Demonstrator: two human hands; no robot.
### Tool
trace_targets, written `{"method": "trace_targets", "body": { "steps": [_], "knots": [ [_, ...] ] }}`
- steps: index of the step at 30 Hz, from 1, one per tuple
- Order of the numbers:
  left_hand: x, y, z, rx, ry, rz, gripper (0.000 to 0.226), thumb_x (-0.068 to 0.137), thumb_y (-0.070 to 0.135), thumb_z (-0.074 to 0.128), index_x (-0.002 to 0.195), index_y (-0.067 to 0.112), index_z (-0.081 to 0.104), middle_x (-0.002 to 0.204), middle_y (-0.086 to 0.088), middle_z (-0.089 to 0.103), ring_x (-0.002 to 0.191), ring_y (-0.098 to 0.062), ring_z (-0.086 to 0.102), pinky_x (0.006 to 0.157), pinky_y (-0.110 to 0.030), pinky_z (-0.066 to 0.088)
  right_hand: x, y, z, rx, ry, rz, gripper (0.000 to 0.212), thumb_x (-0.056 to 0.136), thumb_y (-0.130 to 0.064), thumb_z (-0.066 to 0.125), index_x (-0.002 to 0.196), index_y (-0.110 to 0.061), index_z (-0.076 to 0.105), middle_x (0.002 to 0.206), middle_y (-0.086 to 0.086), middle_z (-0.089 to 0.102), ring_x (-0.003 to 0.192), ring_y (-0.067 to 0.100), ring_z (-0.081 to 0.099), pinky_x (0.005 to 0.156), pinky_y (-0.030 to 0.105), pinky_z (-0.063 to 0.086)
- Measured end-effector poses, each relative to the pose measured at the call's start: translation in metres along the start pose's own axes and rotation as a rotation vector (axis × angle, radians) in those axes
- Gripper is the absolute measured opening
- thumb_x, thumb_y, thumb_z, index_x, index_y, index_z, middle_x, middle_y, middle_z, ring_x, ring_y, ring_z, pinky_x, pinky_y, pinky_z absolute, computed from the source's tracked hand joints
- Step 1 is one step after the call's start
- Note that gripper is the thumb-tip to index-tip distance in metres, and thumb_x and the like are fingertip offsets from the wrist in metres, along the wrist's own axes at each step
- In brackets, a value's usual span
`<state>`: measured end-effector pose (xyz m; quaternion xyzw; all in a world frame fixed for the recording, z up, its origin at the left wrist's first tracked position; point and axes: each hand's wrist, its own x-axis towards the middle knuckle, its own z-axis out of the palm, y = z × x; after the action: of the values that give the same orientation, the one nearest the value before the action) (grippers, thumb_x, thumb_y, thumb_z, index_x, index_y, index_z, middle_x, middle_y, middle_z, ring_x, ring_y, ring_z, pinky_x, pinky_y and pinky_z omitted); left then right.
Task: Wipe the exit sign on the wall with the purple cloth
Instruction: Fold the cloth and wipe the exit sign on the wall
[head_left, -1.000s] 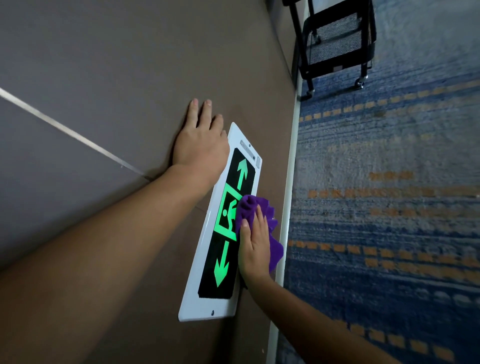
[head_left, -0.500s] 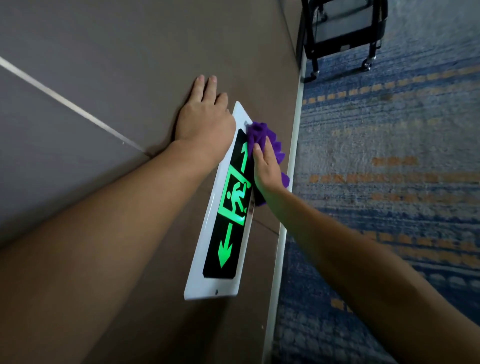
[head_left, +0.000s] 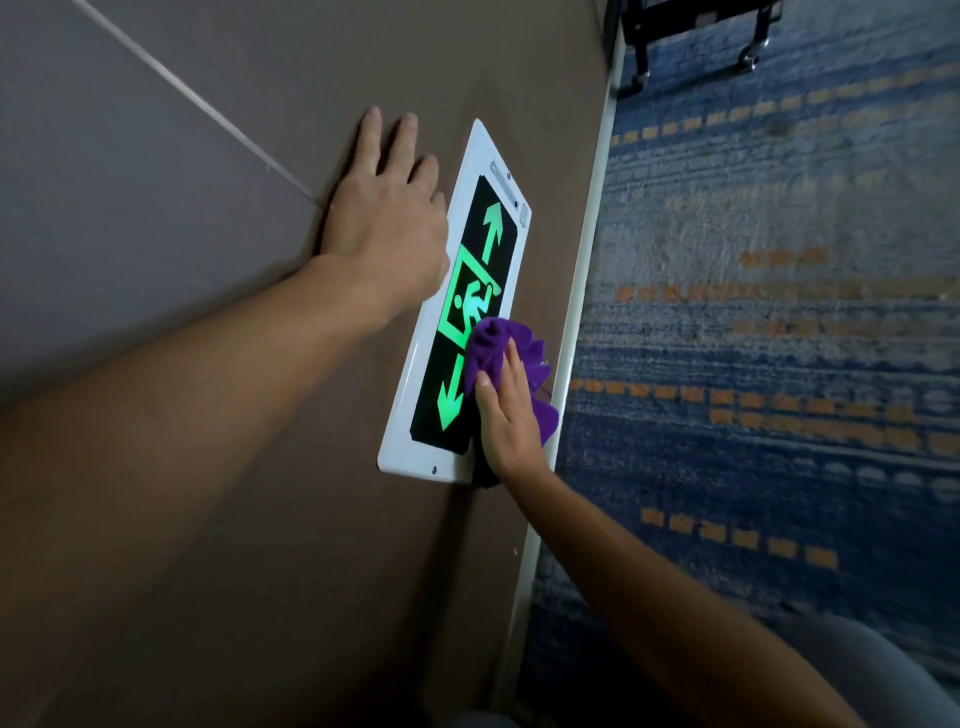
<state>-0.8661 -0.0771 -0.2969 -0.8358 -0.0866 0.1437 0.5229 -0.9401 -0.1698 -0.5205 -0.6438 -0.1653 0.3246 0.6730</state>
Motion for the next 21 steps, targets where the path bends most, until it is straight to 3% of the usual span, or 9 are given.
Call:
{"method": "trace_targets", "body": {
  "steps": [5,11,17,21],
  "knots": [
    [-0.032,-0.005,-0.006,0.041,0.03,0.03,0.062,0.096,0.051,0.029,0.143,0.022,0.057,0.163,-0.011,0.034,0.156,-0.041,0.008,0.122,-0.065,0.007,-0.054,0.021,0.016,-0.083,0.004,-0.038,0.051,0.107,-0.048,0.031,0.152,-0.048,0.006,0.173,-0.008,0.013,0.161,0.017,0.008,0.129,0.05,0.017],
    [-0.073,-0.001,-0.013,0.007,0.035,-0.024,0.061,0.097,0.049,0.027,0.145,0.023,0.055,0.164,-0.011,0.032,0.156,-0.04,0.007,0.122,-0.064,0.004,-0.102,0.023,0.028,-0.087,0.005,-0.073,0.053,0.109,-0.044,0.035,0.15,-0.051,0.004,0.172,-0.012,0.013,0.16,0.012,0.009,0.13,0.049,0.016],
    [-0.079,-0.004,-0.012,-0.009,0.056,-0.052,0.053,0.098,0.042,0.034,0.138,0.021,0.062,0.158,-0.011,0.042,0.153,-0.039,0.02,0.123,-0.062,0.006,-0.131,0.008,0.045,-0.118,0.001,-0.278,0.054,0.107,-0.045,0.035,0.154,-0.05,0.01,0.17,-0.019,0.009,0.161,0.011,-0.001,0.13,0.05,0.01],
    [-0.072,0.003,-0.006,-0.028,0.062,-0.081,0.045,0.097,0.036,0.042,0.132,0.021,0.065,0.152,-0.01,0.049,0.152,-0.037,0.023,0.123,-0.06,0.007,-0.103,-0.009,0.047,-0.147,0.039,-0.406,0.055,0.106,-0.04,0.036,0.159,-0.034,0.021,0.172,-0.007,0.017,0.162,0.018,0.004,0.129,0.055,0.013]
  ]
}}
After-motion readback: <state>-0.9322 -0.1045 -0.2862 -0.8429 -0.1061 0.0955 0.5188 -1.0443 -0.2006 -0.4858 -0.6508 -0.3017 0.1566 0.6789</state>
